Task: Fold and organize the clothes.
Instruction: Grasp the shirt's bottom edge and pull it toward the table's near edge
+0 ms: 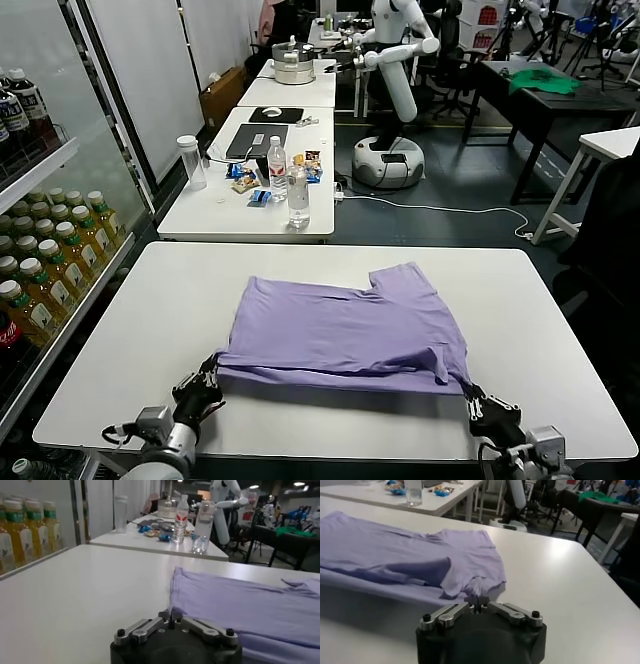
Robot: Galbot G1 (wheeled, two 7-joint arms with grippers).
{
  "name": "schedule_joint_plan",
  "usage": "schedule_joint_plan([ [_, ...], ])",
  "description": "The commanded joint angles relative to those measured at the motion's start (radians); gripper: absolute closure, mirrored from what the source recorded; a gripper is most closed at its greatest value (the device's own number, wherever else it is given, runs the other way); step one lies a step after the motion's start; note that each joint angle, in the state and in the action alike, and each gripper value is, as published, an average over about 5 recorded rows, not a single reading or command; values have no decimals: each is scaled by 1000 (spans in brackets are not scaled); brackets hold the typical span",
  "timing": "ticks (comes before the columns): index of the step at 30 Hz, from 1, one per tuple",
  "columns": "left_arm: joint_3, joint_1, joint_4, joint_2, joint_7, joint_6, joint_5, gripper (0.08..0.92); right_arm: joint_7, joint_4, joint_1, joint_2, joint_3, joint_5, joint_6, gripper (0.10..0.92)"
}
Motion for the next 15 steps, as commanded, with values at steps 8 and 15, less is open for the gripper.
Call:
schedule_joint_plan([
  [8, -23, 209, -184, 13, -5, 23, 62, 867, -8, 74, -101, 0, 49, -46, -18, 758],
  [15, -36, 169, -230, 23, -3, 22, 65, 707, 20, 93, 20, -17, 43, 21, 26, 560],
])
